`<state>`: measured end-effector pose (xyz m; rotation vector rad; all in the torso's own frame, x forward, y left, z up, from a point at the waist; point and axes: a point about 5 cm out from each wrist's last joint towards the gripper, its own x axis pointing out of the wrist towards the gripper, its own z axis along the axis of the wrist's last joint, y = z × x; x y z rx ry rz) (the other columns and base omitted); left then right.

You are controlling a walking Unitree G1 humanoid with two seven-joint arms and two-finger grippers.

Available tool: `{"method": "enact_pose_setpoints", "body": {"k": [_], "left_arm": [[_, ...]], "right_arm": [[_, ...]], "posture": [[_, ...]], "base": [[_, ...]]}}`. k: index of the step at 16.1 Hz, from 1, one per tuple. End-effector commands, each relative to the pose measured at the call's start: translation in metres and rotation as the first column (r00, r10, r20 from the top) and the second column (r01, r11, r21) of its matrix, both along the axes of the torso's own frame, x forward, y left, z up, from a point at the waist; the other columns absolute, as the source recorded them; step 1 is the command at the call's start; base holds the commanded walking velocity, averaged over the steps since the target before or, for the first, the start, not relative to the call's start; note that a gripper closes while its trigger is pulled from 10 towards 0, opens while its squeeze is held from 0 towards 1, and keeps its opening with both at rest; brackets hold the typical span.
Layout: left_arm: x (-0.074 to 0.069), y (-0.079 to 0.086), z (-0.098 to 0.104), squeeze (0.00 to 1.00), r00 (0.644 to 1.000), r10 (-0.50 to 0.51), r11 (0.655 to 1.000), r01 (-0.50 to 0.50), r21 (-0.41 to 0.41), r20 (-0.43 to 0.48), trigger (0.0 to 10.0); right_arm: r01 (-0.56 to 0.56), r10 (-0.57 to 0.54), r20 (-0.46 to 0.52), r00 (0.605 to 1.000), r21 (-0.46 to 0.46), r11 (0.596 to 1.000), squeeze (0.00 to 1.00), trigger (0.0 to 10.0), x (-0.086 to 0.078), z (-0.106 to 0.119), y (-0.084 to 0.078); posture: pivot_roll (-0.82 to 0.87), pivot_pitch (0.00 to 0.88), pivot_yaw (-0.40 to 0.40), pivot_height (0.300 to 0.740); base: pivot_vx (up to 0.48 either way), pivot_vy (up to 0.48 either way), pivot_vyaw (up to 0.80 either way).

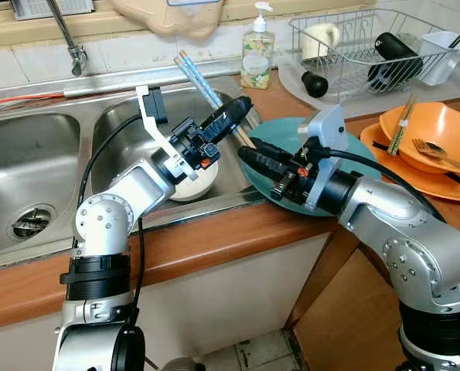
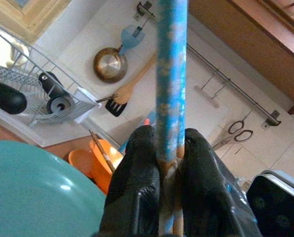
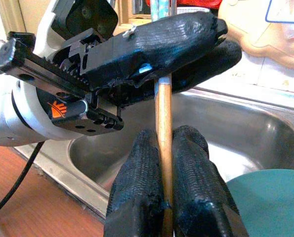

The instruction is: Kitchen organization

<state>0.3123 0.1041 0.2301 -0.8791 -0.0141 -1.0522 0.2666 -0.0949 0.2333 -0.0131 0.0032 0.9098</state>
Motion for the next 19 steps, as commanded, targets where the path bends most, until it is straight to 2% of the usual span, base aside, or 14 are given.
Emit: {"method": "enact_pose_setpoints", "body": {"k": [1, 2, 3, 5, 6, 7, 8, 9, 13, 15, 17, 18, 19], "left_arm": [[0.000, 0.001, -0.001, 0.00, 1.000, 0.010, 0.999, -0.010, 0.044, -0.006, 0.0], [0.001, 0.001, 0.000, 0.00, 1.000, 0.012, 0.999, -0.012, 0.047, -0.005, 0.0], [0.001, 0.002, 0.000, 0.00, 1.000, 0.014, 0.999, -0.013, 0.047, -0.005, 0.0], [0.003, 0.003, 0.000, 0.00, 1.000, 0.022, 0.998, -0.022, 0.052, -0.005, 0.0], [0.003, 0.003, 0.001, 0.00, 1.000, 0.028, 0.998, -0.027, 0.054, -0.005, 0.0], [0.005, 0.004, 0.000, 0.00, 0.999, 0.042, 0.997, -0.042, 0.059, -0.008, 0.0], [0.007, 0.007, 0.000, 0.00, 0.998, 0.065, 0.995, -0.064, 0.075, -0.010, 0.0], [0.012, 0.013, 0.001, 0.00, 0.993, 0.114, 0.990, -0.113, 0.081, -0.010, 0.0], [0.032, 0.042, 0.004, 0.00, 0.951, 0.306, 0.948, -0.301, 0.100, -0.041, 0.0], [0.051, 0.074, 0.000, 0.00, 0.859, 0.510, 0.845, -0.489, 0.216, -0.049, 0.0], [0.061, 0.087, -0.005, 0.00, 0.787, 0.612, 0.772, -0.572, 0.275, -0.080, 0.0], [0.069, 0.099, -0.016, 0.00, 0.703, 0.696, 0.700, -0.619, 0.355, -0.145, 0.0], [0.071, 0.102, -0.020, 0.00, 0.671, 0.722, 0.675, -0.630, 0.384, -0.169, 0.0]], "right_arm": [[0.015, -0.015, 0.036, 0.999, -0.003, 1.000, 0.00, 2.7, 0.001, 0.004, -0.001], [0.025, -0.025, 0.044, 0.999, -0.012, 1.000, 0.00, 8.1, 0.002, 0.004, -0.001], [0.029, -0.028, 0.046, 0.999, -0.015, 0.999, 0.00, 10.0, 0.003, 0.004, -0.001], [0.034, -0.033, 0.044, 0.998, -0.016, 0.999, 0.00, 10.0, 0.004, 0.004, -0.001], [0.026, -0.026, 0.030, 0.999, -0.005, 1.000, 0.88, 10.0, 0.004, 0.003, 0.000], [0.022, -0.022, 0.029, 0.999, -0.002, 1.000, 1.00, 10.0, 0.004, 0.004, 0.000], [0.024, -0.023, 0.037, 0.999, -0.008, 1.000, 1.00, 10.0, 0.004, 0.005, 0.000], [0.036, -0.034, 0.051, 0.998, -0.025, 0.999, 0.00, 10.0, 0.004, 0.005, -0.001], [0.043, -0.040, 0.057, 0.998, -0.058, 0.997, 0.00, 10.0, 0.003, 0.003, -0.003], [0.044, -0.038, 0.064, 0.997, -0.106, 0.993, 0.00, 10.0, 0.003, 0.000, -0.005], [0.040, -0.032, 0.061, 0.998, -0.148, 0.988, 0.00, 10.0, 0.002, -0.003, -0.005], [0.032, -0.024, 0.051, 0.998, -0.166, 0.986, 0.00, 10.0, 0.002, -0.005, -0.004], [0.030, -0.022, 0.048, 0.999, -0.172, 0.985, 0.00, 10.0, 0.001, -0.006, -0.004]], "posture": [[-0.07, 0.000, 0.090, 0.740], [-0.07, 0.000, 0.090, 0.740], [-0.07, 0.000, 0.090, 0.740], [-0.07, 0.000, 0.090, 0.740], [-0.07, 0.000, 0.091, 0.740], [-0.08, 0.000, 0.090, 0.740], [-0.08, 0.000, 0.090, 0.740], [-0.08, 0.000, 0.090, 0.740], [-0.08, 0.000, 0.089, 0.740], [-0.09, 0.000, 0.089, 0.740], [-0.09, 0.000, 0.089, 0.740], [-0.09, 0.000, 0.087, 0.740], [-0.09, 0.000, 0.087, 0.740]], "base": [[0.000, 0.000, 0.00], [0.000, 0.000, 0.00], [0.000, 0.000, 0.00], [0.000, 0.000, 0.00], [0.000, 0.000, 0.00], [0.000, 0.000, 0.00], [0.000, 0.000, 0.00], [0.000, 0.000, 0.00], [0.000, 0.000, 0.00], [0.000, 0.000, 0.00], [0.000, 0.000, 0.00], [0.000, 0.000, 0.00], [0.000, 0.000, 0.00]]}}
